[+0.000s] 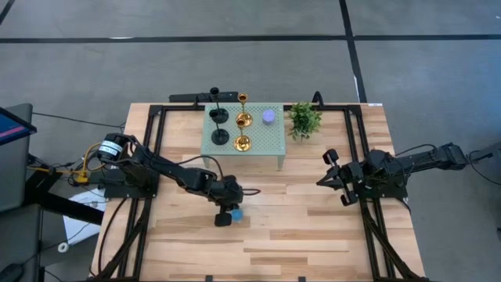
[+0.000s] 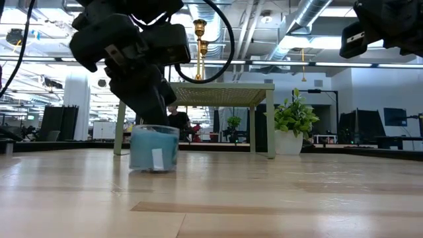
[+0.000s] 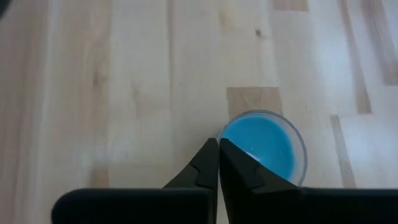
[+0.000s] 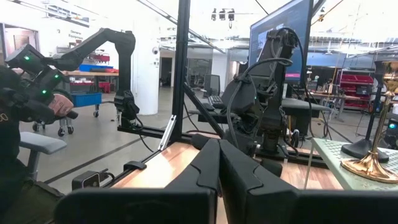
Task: Pick & Place candle stick holders
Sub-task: Put the blue scented candle on the shelf, then return to Home Position
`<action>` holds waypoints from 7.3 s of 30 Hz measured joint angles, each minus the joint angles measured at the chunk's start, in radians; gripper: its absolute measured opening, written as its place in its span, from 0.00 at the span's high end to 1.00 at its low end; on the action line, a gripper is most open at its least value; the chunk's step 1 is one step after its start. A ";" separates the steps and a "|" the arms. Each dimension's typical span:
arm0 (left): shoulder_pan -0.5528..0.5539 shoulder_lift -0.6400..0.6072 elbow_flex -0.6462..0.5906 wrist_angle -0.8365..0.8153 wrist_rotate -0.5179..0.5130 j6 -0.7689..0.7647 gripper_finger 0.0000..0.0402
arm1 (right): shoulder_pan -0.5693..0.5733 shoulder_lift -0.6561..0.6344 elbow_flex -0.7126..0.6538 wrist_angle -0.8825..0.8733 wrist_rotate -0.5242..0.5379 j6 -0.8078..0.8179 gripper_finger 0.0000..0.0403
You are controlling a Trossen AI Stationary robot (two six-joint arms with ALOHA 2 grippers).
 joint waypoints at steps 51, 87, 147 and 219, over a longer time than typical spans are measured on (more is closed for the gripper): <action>0.036 -0.001 0.933 -0.504 -0.750 0.308 0.99 | 0.000 0.000 0.000 0.014 0.000 0.000 1.00; 0.172 0.272 1.104 -0.519 -0.867 0.212 0.99 | -0.005 0.000 0.001 0.011 0.000 -0.018 1.00; 0.080 0.294 0.816 -0.428 -1.188 -0.388 1.00 | -0.052 0.000 0.009 0.007 -0.003 -0.008 1.00; 0.147 0.296 0.816 -0.406 -1.137 -0.325 0.88 | -0.052 0.000 0.010 -0.002 -0.003 -0.008 1.00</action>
